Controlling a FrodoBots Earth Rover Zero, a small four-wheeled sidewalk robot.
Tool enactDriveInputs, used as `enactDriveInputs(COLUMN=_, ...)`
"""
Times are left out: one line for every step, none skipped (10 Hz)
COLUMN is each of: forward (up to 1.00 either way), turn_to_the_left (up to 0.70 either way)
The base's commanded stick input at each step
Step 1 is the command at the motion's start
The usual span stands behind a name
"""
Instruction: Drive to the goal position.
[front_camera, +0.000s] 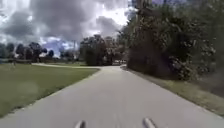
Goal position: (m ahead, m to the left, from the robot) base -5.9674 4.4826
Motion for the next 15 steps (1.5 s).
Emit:
enactDriveInputs(forward=0.7, turn_to_the_left=0.0)
enactDriveInputs(forward=0.7, turn_to_the_left=0.0)
enactDriveInputs(forward=0.7, turn_to_the_left=0.0)
enactDriveInputs(forward=0.7, turn_to_the_left=0.0)
enactDriveInputs(forward=0.7, turn_to_the_left=0.0)
enactDriveInputs(forward=0.7, turn_to_the_left=0.0)
enactDriveInputs(forward=0.7, turn_to_the_left=0.0)
enactDriveInputs(forward=0.7, turn_to_the_left=0.0)
enactDriveInputs(forward=0.7, turn_to_the_left=0.0)
enactDriveInputs(forward=0.7, turn_to_the_left=0.0)
enactDriveInputs(forward=0.7, turn_to_the_left=0.0)
enactDriveInputs(forward=0.7, turn_to_the_left=0.0)
enactDriveInputs(forward=0.7, turn_to_the_left=0.0)
enactDriveInputs(forward=0.7, turn_to_the_left=0.0)
enactDriveInputs(forward=0.7, turn_to_the_left=0.0)
